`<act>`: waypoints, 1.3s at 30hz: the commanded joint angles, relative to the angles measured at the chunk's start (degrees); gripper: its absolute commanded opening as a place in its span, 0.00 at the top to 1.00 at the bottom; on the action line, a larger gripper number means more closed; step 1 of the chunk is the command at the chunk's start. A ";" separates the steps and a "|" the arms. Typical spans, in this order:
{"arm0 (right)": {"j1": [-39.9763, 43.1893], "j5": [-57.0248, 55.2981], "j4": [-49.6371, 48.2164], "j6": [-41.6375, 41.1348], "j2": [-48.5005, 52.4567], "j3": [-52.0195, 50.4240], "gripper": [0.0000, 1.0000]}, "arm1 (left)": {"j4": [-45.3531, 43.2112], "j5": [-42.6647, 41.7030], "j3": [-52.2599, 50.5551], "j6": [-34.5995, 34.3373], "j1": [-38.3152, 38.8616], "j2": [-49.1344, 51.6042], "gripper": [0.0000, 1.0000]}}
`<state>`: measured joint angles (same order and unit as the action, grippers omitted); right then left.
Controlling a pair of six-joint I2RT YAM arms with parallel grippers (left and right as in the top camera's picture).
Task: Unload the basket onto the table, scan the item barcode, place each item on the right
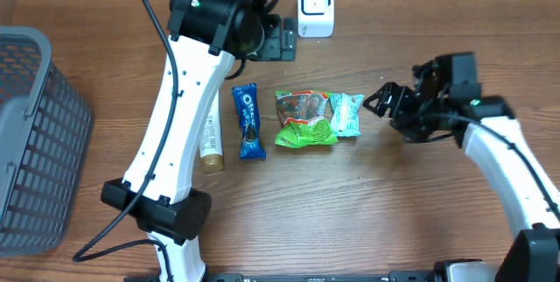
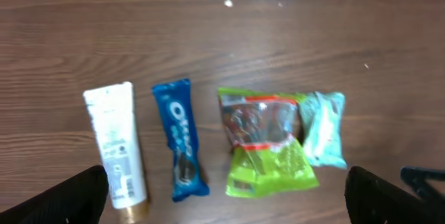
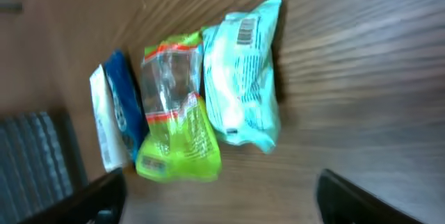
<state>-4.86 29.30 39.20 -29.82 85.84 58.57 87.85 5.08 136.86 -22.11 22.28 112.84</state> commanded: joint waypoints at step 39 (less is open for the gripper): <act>2.16 19.52 -12.15 16.55 16.28 3.43 0.39 | -3.91 1.05 -7.08 0.87 -8.72 0.31 0.00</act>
<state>0.62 47.51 28.51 -12.14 102.28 60.60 84.14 6.22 130.34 -22.11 13.41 112.92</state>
